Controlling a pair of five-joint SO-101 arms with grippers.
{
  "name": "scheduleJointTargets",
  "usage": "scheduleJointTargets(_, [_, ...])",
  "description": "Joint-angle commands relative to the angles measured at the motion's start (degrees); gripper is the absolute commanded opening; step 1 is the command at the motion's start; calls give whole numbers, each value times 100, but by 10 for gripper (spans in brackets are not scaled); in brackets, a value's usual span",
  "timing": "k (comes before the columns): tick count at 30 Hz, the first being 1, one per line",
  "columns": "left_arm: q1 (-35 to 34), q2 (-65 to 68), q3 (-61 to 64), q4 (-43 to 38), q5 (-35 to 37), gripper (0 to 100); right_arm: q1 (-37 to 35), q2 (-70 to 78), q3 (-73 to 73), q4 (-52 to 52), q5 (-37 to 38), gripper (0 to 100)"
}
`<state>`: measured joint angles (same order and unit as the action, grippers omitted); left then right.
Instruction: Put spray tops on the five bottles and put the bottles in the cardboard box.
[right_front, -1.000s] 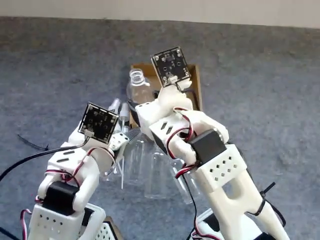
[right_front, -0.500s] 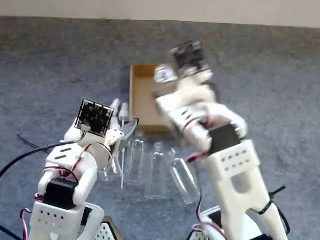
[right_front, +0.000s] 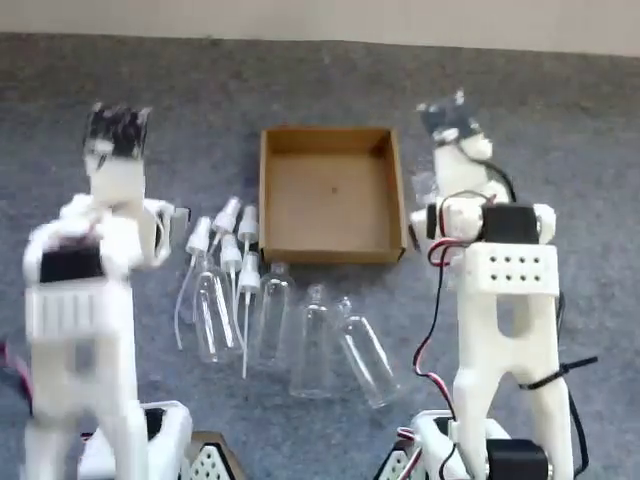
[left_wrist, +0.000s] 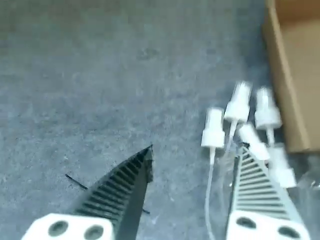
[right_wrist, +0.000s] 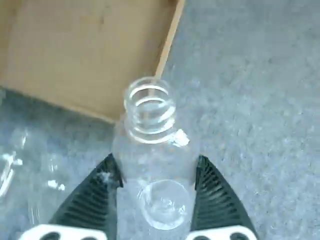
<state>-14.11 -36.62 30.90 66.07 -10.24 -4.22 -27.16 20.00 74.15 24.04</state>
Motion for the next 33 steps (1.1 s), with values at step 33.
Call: scheduleJointTargets(33, [268,6976,-4224,457,-888,200,-752,-1367,963,40,97,5])
